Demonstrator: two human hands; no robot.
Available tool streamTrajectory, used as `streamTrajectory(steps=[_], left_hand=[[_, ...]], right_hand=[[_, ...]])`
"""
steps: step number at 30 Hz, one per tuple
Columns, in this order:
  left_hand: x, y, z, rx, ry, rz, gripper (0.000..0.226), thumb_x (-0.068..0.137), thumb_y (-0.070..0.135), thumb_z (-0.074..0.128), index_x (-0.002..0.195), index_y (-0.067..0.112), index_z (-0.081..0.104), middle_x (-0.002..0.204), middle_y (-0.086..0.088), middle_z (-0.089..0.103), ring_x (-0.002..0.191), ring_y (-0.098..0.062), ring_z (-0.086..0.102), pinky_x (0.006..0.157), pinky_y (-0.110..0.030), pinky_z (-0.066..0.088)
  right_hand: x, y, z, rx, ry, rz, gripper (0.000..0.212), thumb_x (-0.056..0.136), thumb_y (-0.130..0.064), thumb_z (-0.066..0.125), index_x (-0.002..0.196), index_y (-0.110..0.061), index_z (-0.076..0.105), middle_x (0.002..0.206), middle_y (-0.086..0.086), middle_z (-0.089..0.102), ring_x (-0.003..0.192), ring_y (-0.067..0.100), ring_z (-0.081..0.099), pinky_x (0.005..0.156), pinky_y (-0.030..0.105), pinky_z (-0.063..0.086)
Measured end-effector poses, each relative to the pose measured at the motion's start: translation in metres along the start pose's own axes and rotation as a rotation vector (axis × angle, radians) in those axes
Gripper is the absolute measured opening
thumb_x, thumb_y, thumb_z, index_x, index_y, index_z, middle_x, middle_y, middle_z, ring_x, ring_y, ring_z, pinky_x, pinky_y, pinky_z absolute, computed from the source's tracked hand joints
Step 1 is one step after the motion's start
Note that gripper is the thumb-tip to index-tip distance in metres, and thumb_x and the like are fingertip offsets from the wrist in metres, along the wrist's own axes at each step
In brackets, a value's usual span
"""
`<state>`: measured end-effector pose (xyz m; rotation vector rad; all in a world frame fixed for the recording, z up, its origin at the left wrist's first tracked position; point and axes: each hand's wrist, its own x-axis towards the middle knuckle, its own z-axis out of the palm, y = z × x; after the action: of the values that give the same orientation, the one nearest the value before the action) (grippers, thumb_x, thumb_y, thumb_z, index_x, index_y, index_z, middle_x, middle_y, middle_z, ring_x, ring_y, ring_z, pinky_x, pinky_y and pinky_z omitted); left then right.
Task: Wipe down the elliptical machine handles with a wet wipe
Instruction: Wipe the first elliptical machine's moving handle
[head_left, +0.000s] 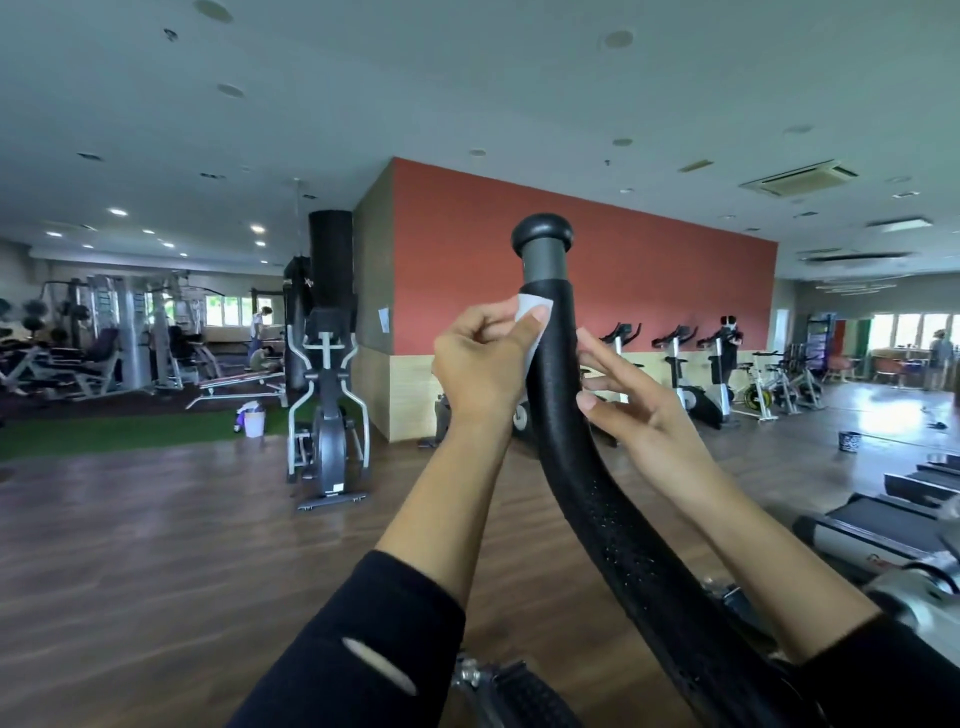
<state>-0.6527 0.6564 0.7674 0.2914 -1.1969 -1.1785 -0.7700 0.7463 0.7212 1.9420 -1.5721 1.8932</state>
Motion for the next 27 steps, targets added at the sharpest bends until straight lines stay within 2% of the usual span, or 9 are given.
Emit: streamTrajectory(steps=[4,6,9,13,15,19,22,24,27], left_hand=[[-0.031,-0.017,-0.011,0.146,0.002,0.175,0.016,0.078,0.015,0.078,0.078,0.028,0.068,0.073,0.013,0.069,0.062,0.005,0.059,0.07,-0.015,0.048],[-0.053,-0.029,-0.02,0.201,0.012,0.197,0.013,0.079,0.018,0.078,0.086,0.028,0.072,0.077,0.014,0.07,0.064,0.005,0.058,0.069,-0.009,0.045],[-0.068,-0.038,-0.027,0.139,0.029,0.15,0.016,0.083,0.017,0.074,0.099,0.018,0.076,0.083,0.01,0.073,0.075,0.003,0.064,0.076,-0.012,0.048],[-0.051,-0.027,-0.018,0.154,0.066,0.168,0.013,0.086,0.014,0.07,0.097,0.01,0.077,0.09,0.006,0.075,0.087,-0.004,0.069,0.086,-0.023,0.052],[-0.047,-0.025,-0.015,0.125,0.056,0.156,0.015,0.084,0.011,0.072,0.098,0.006,0.076,0.085,0.006,0.074,0.081,-0.004,0.067,0.082,-0.019,0.052],[-0.082,-0.042,-0.025,0.082,0.094,0.051,0.015,0.08,0.012,0.076,0.095,0.017,0.075,0.077,0.007,0.074,0.071,-0.004,0.065,0.077,-0.02,0.052],[-0.099,-0.045,-0.028,0.05,0.137,-0.016,0.013,0.079,0.012,0.076,0.093,0.011,0.076,0.072,0.007,0.074,0.067,-0.003,0.063,0.073,-0.018,0.05],[-0.088,-0.04,-0.023,0.065,0.17,-0.015,0.013,0.079,0.012,0.077,0.092,0.008,0.077,0.073,0.01,0.074,0.07,-0.003,0.066,0.077,-0.022,0.052],[-0.075,-0.03,-0.016,0.084,0.174,-0.009,0.015,0.081,0.011,0.075,0.094,0.005,0.076,0.072,0.011,0.073,0.073,-0.003,0.067,0.082,-0.024,0.054]], right_hand=[[-0.006,0.001,0.0,0.011,-0.021,0.009,0.055,0.09,-0.018,0.064,0.138,-0.038,0.047,0.13,-0.015,0.059,0.118,0.018,0.055,0.106,0.045,0.043],[-0.008,0.001,-0.001,0.025,-0.029,0.02,0.054,0.091,-0.01,0.062,0.134,-0.04,0.049,0.127,-0.018,0.061,0.115,0.012,0.057,0.105,0.039,0.045],[-0.013,0.0,-0.001,0.043,-0.041,0.048,0.055,0.09,-0.006,0.06,0.131,-0.042,0.049,0.12,-0.024,0.062,0.105,0.003,0.056,0.098,0.022,0.046],[-0.019,-0.001,-0.001,0.065,-0.044,0.067,0.055,0.091,-0.004,0.059,0.136,-0.034,0.048,0.123,-0.015,0.061,0.104,0.005,0.055,0.086,0.006,0.042],[-0.02,0.0,-0.001,0.055,-0.046,0.069,0.054,0.092,-0.006,0.059,0.134,-0.038,0.048,0.123,-0.017,0.061,0.108,0.008,0.056,0.09,0.007,0.041],[-0.02,0.002,-0.001,0.059,-0.045,0.084,0.055,0.092,-0.008,0.06,0.128,-0.048,0.048,0.123,-0.022,0.061,0.112,0.009,0.057,0.102,0.025,0.044],[-0.021,0.004,0.001,0.078,-0.017,0.072,0.055,0.091,-0.007,0.06,0.126,-0.049,0.05,0.124,-0.019,0.062,0.112,0.014,0.059,0.103,0.034,0.045],[-0.022,0.004,0.001,0.1,-0.023,0.076,0.055,0.091,-0.006,0.059,0.129,-0.045,0.05,0.124,-0.017,0.062,0.114,0.014,0.058,0.103,0.03,0.045],[-0.026,0.004,0.001,0.152,-0.055,0.095,0.056,0.091,0.0,0.056,0.135,-0.034,0.049,0.124,-0.016,0.062,0.109,0.005,0.059,0.093,0.015,0.047]])
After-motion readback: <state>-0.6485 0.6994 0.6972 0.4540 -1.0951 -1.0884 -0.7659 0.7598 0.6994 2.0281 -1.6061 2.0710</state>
